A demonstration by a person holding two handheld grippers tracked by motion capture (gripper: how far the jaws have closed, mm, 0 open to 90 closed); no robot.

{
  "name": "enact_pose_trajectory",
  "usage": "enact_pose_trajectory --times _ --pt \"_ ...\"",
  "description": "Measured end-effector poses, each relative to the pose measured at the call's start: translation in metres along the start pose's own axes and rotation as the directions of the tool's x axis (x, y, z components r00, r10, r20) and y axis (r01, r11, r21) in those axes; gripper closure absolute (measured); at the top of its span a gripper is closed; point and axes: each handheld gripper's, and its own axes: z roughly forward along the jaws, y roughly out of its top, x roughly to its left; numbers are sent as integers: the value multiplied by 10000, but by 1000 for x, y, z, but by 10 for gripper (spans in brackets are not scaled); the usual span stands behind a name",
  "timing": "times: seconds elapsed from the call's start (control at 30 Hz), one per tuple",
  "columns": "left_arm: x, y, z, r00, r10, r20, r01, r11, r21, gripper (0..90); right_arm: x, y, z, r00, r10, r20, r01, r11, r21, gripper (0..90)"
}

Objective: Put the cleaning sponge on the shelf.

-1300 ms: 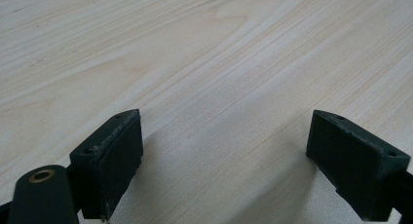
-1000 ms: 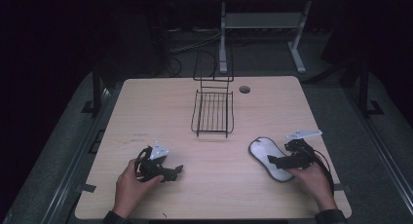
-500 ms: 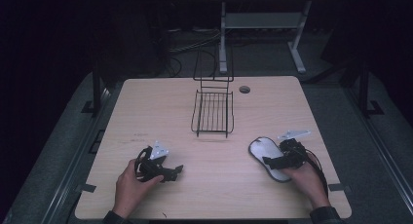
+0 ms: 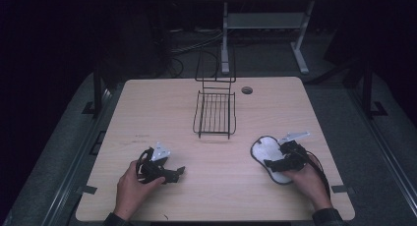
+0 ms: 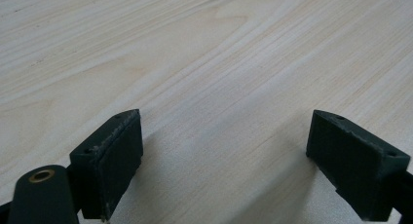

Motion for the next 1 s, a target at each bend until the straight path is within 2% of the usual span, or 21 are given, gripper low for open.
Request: enact_pose_trajectory --times 0.37,0.73,1.0 --pt "0 0 0 10000 0 0 0 10000 2 125 -1 0 -6 10000 -10 -53 9 9998 -189 246" --pt "0 0 0 10000 -4 1 4 10000 -1 125 -5 -1 -19 9988 214 -446 -253 9958 -878 399" --pt "0 0 0 10000 -4 1 4 10000 -1 125 -5 1 -28 9975 161 -692 -235 9940 -1073 468"
